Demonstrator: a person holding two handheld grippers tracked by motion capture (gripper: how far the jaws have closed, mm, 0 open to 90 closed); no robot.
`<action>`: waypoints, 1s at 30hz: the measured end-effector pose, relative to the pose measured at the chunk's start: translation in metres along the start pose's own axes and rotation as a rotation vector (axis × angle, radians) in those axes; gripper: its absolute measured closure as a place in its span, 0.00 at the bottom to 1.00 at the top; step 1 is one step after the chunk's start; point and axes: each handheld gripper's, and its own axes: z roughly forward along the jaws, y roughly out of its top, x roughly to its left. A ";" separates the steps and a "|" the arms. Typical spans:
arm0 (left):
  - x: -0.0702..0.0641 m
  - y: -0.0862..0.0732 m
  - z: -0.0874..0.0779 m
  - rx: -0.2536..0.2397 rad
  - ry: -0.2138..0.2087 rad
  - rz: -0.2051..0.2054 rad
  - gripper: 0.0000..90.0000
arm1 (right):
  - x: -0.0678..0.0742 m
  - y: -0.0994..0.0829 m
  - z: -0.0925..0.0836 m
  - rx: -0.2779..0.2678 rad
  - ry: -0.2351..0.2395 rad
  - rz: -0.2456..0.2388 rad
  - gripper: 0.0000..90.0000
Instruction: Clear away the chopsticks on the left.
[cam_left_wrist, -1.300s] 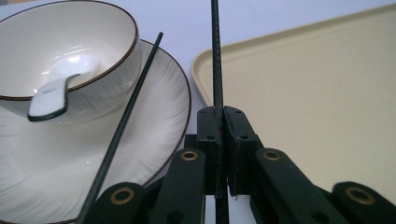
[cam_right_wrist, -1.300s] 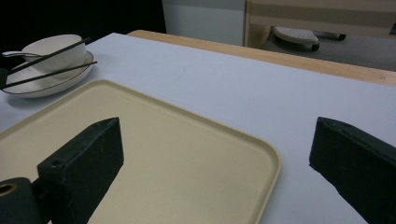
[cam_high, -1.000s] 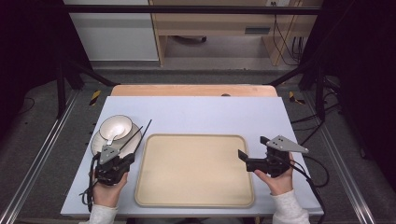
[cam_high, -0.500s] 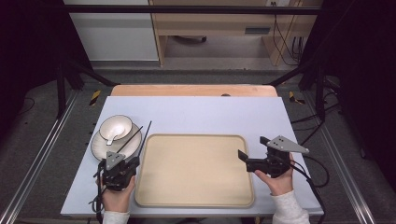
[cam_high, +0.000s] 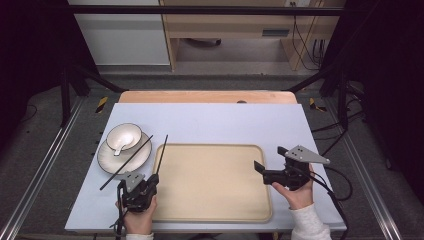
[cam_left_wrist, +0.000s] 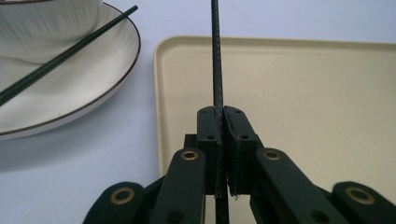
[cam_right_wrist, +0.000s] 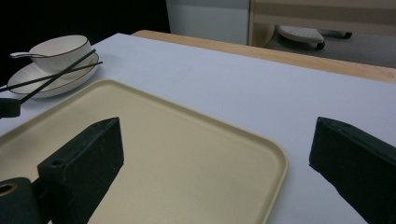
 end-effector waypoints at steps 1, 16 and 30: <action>0.000 0.000 0.000 0.000 0.000 0.000 0.95 | 0.000 0.000 0.000 0.000 0.000 0.000 0.04; 0.000 -0.021 0.017 0.073 0.040 -0.010 0.95 | 0.000 -0.001 0.003 0.011 -0.001 -0.008 0.04; -0.001 -0.022 0.018 0.092 0.053 -0.005 0.94 | 0.001 -0.002 0.004 0.015 -0.001 -0.005 0.04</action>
